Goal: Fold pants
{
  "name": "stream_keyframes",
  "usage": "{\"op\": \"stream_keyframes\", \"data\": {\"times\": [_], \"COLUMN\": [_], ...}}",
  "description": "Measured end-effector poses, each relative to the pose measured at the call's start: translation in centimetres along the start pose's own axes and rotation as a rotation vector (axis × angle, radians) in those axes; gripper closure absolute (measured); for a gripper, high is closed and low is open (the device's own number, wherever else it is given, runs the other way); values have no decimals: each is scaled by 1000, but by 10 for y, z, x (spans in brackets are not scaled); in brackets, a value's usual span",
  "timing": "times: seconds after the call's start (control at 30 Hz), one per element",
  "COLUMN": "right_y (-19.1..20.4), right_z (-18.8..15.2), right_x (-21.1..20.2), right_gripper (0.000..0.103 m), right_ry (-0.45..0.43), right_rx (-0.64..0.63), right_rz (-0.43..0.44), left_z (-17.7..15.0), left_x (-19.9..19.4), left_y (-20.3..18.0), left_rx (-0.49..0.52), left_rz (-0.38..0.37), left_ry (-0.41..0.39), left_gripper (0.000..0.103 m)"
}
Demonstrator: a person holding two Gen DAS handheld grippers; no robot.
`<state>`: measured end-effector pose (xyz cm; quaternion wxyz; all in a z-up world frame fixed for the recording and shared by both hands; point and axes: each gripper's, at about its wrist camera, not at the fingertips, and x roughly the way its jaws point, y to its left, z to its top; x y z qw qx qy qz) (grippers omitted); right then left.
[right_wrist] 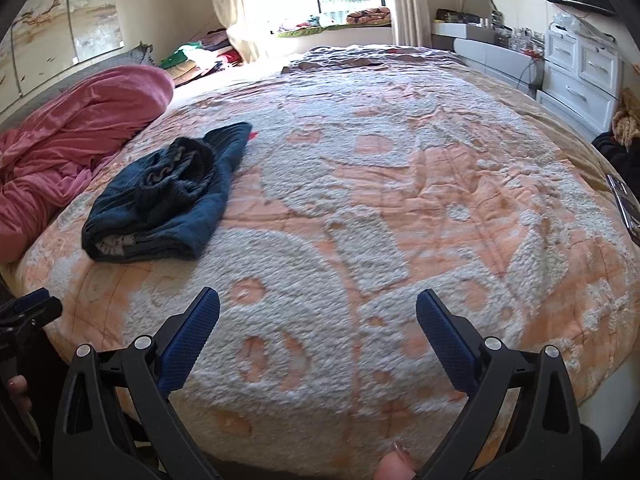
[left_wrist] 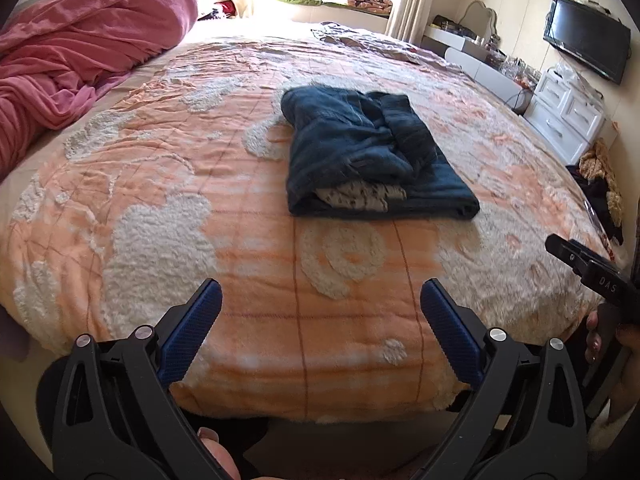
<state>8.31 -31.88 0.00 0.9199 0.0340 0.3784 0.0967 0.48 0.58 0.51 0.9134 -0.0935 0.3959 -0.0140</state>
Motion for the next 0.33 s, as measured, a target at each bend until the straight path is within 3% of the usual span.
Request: {"op": "stream_keyframes", "data": {"times": [0.07, 0.2, 0.33], "right_y": [-23, -87, -165], "right_z": [12, 44, 83], "right_x": [1, 11, 36], "right_gripper": [5, 5, 5], "right_ry": [-18, -30, 0], "right_rx": [43, 136, 233], "right_rz": [-39, -165, -314], "left_z": [23, 80, 123], "left_x": [2, 36, 80], "left_y": [24, 94, 168], "left_rx": [-37, -52, -138], "left_rz": [37, 304, 402], "left_ry": [-25, 10, 74], "left_gripper": [10, 10, 10]}}
